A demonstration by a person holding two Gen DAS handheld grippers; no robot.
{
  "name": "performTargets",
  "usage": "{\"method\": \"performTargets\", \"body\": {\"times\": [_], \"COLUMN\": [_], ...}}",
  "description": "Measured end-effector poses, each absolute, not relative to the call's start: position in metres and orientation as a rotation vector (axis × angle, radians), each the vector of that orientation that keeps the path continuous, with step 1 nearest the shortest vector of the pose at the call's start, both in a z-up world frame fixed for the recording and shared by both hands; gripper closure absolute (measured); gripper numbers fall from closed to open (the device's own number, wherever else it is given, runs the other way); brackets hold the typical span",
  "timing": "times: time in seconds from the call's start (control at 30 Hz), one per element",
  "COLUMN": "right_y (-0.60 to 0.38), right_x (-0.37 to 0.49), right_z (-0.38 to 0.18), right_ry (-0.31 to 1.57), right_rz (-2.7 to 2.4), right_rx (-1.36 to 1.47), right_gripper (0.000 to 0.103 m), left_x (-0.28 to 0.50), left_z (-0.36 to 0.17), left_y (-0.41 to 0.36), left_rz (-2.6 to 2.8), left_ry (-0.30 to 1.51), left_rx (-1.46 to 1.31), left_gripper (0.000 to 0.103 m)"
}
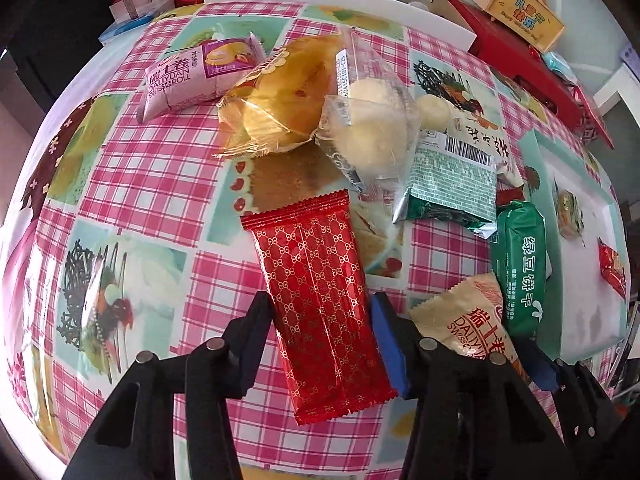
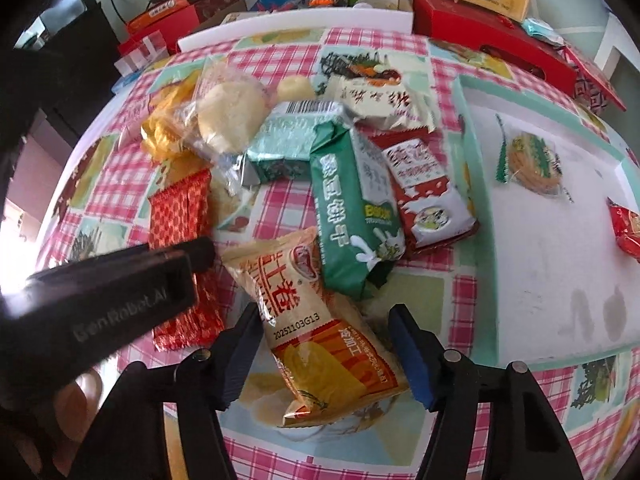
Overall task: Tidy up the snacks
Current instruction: 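Grasp the red patterned wafer pack with the left gripper while the right gripper grasps the Dali Yuan bag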
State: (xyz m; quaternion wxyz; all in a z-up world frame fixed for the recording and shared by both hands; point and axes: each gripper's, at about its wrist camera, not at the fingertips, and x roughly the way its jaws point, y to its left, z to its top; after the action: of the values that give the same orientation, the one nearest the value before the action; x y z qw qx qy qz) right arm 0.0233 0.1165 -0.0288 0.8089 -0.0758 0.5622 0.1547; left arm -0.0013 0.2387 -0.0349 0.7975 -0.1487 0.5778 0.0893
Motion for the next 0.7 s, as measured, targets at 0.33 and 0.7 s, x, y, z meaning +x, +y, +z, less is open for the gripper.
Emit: {"method": "performTargets", "body": {"times": [0.33, 0.7], "right_y": [0.136, 0.165], "right_x": [0.010, -0.004], "right_z": [-0.033, -0.040], "right_ry": [1.188, 1.165], "right_rz": [0.363, 0.405], "right_rx": [-0.259, -0.285], "right_gripper": [0.035, 0.036], "left_x": [0.000, 0.016], "left_z": [-0.036, -0.046], "left_y": [0.268, 0.272], "left_rz": [0.241, 0.234], "left_ry": [1.241, 1.259], "left_rx": [-0.394, -0.359], "left_gripper": [0.050, 0.034]}}
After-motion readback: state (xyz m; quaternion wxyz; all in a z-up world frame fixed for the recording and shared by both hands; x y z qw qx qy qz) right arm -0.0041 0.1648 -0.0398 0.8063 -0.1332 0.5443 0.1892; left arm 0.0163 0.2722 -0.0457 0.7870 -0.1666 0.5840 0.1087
